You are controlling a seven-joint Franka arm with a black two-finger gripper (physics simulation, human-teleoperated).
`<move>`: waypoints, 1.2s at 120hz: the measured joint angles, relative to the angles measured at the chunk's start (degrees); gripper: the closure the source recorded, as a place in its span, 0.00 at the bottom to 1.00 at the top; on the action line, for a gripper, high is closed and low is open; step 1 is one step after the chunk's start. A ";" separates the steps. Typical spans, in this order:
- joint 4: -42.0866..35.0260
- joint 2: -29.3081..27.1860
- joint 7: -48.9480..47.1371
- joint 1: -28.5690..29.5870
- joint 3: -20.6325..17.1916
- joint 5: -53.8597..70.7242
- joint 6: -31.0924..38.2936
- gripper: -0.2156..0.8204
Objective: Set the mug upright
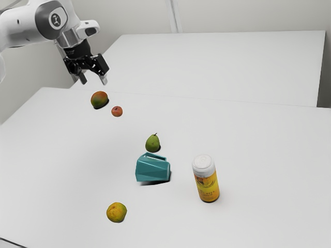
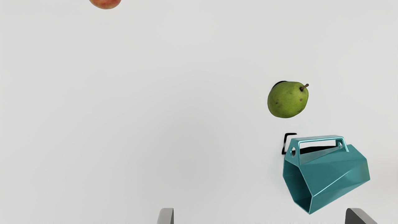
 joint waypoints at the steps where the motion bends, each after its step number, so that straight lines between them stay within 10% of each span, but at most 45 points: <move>1: 0.00 0.00 0.01 0.00 0.00 0.00 -0.01 0.21; 36: -0.72 -0.91 0.34 -0.03 0.02 -0.03 -0.10 0.21; 82: -22.75 -11.49 1.04 -1.30 1.17 -16.28 2.50 0.21; 144: -45.16 -10.18 13.41 -0.35 3.36 -43.32 14.77 0.21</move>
